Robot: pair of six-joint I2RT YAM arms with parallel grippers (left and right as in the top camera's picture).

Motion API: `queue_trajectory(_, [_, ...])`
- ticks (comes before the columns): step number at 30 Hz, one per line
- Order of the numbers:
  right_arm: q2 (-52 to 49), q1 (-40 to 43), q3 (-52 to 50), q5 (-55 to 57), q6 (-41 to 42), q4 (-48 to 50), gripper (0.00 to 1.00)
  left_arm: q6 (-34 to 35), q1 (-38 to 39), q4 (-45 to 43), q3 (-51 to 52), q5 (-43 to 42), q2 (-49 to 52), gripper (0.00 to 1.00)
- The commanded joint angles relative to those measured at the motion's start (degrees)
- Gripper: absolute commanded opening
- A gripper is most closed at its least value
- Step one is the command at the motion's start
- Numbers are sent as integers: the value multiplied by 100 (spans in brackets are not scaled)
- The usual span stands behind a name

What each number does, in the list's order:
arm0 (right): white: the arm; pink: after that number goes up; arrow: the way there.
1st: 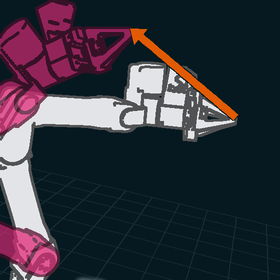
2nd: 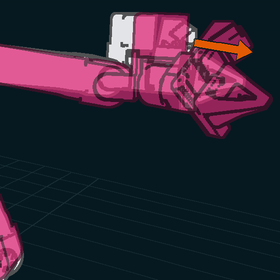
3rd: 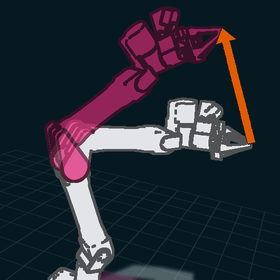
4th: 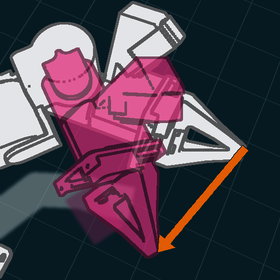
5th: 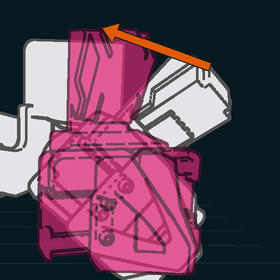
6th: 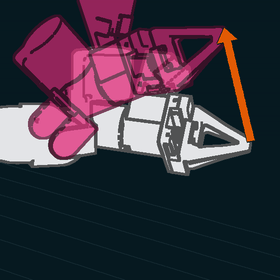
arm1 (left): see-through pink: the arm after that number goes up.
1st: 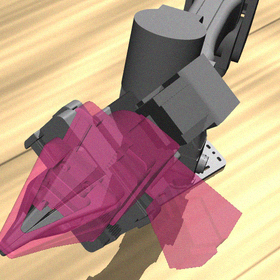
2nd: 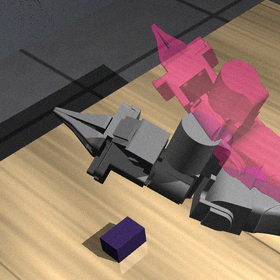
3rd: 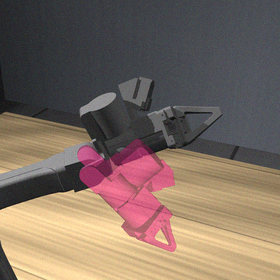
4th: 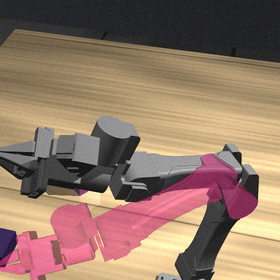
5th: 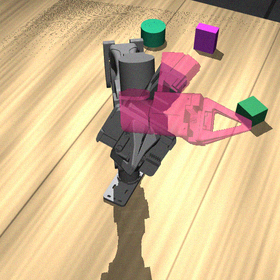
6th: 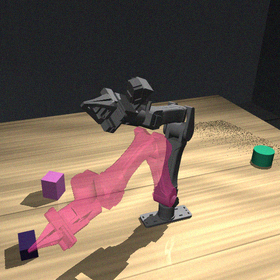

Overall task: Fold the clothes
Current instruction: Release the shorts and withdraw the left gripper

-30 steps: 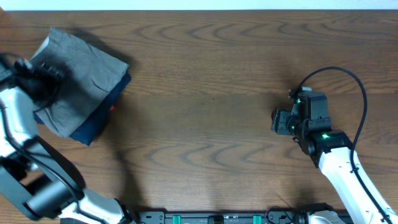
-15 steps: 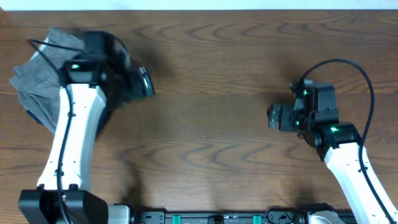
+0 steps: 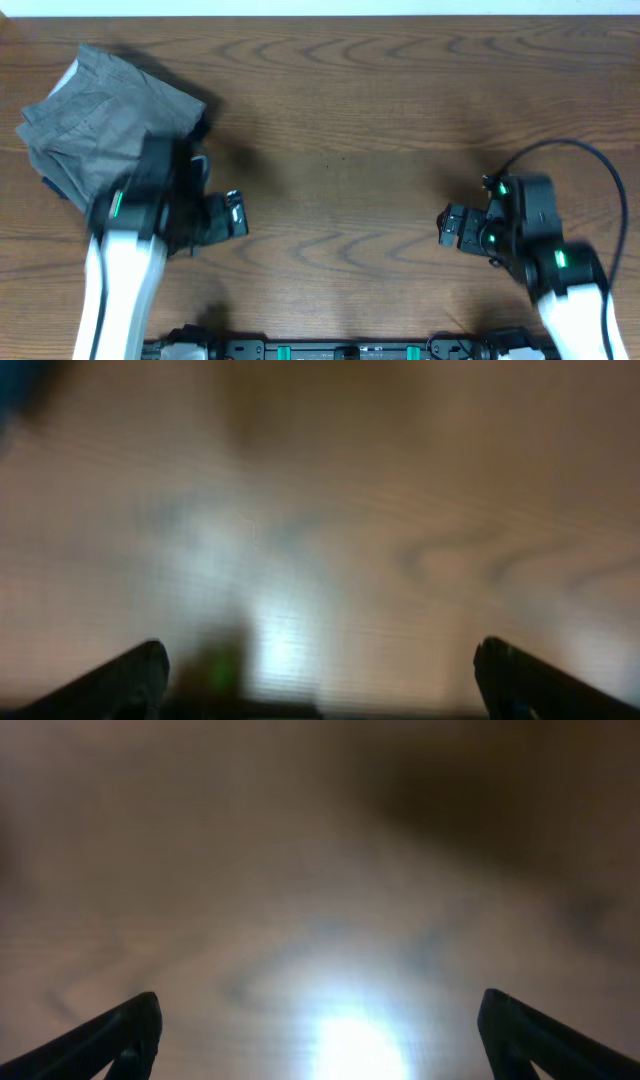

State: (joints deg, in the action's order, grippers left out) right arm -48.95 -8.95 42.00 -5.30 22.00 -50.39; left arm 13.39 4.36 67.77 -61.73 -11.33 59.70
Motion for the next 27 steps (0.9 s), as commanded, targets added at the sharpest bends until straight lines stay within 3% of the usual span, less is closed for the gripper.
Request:
queue_trajectory(1, [1224, -295, -503, 844, 223, 507, 99, 136, 11, -581, 627, 485, -1801, 98])
queue_trajectory(4, [2138, -348, -824, 1117, 219, 1034, 99, 129, 11, -1377, 1058, 691, -3274, 98])
queue_trajectory(13, [2992, -345, -879, 1110, 219, 562, 99, 129, 11, -1401, 1084, 688, -5799, 98])
queue_trajectory(27, [2977, -345, -879, 1110, 219, -691, 99, 129, 11, -680, 986, 688, -5836, 98])
